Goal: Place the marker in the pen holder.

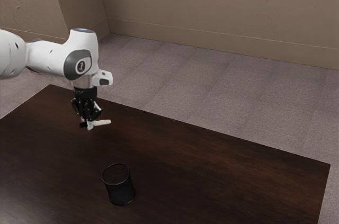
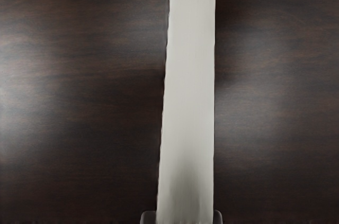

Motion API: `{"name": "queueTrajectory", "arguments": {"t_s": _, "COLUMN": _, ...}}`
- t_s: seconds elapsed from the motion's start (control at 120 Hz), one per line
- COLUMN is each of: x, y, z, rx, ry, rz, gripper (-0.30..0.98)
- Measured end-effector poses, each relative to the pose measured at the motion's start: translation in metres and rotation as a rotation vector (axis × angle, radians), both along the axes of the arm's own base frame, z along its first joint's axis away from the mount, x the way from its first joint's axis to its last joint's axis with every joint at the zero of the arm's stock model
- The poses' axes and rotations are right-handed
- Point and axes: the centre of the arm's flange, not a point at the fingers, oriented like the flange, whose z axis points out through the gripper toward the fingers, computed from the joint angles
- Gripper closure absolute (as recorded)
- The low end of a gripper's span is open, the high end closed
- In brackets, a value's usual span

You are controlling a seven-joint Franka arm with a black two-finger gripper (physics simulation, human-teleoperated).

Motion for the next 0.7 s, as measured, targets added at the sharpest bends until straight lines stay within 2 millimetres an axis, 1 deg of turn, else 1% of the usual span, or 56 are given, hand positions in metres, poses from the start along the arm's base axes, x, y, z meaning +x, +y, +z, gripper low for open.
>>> {"name": "queueTrajectory", "arguments": {"t_s": 0.108, "x": -0.001, "y": -0.023, "z": 0.042, "rx": 0.002, "ry": -0.033, "rz": -0.037, "gripper": 0.79}}
{"name": "queueTrajectory", "arguments": {"t_s": 0.167, "x": -0.002, "y": -0.039, "z": 0.069, "rx": 0.0, "ry": -0.05, "rz": -0.06, "gripper": 0.79}}
{"name": "queueTrajectory", "arguments": {"t_s": 0.217, "x": -0.004, "y": -0.057, "z": 0.091, "rx": -0.006, "ry": -0.053, "rz": -0.083, "gripper": 0.79}}
{"name": "queueTrajectory", "arguments": {"t_s": 0.317, "x": -0.013, "y": -0.087, "z": 0.114, "rx": -0.02, "ry": -0.003, "rz": -0.11, "gripper": 0.79}}
{"name": "queueTrajectory", "arguments": {"t_s": 0.383, "x": -0.021, "y": -0.105, "z": 0.118, "rx": -0.038, "ry": 0.064, "rz": -0.114, "gripper": 0.78}}
{"name": "queueTrajectory", "arguments": {"t_s": 0.475, "x": -0.036, "y": -0.125, "z": 0.113, "rx": -0.06, "ry": 0.177, "rz": -0.108, "gripper": 0.78}}
{"name": "queueTrajectory", "arguments": {"t_s": 0.642, "x": -0.06, "y": -0.142, "z": 0.104, "rx": -0.086, "ry": 0.361, "rz": -0.065, "gripper": 0.78}}
{"name": "queueTrajectory", "arguments": {"t_s": 0.7, "x": -0.067, "y": -0.152, "z": 0.1, "rx": -0.089, "ry": 0.417, "rz": -0.061, "gripper": 0.78}}
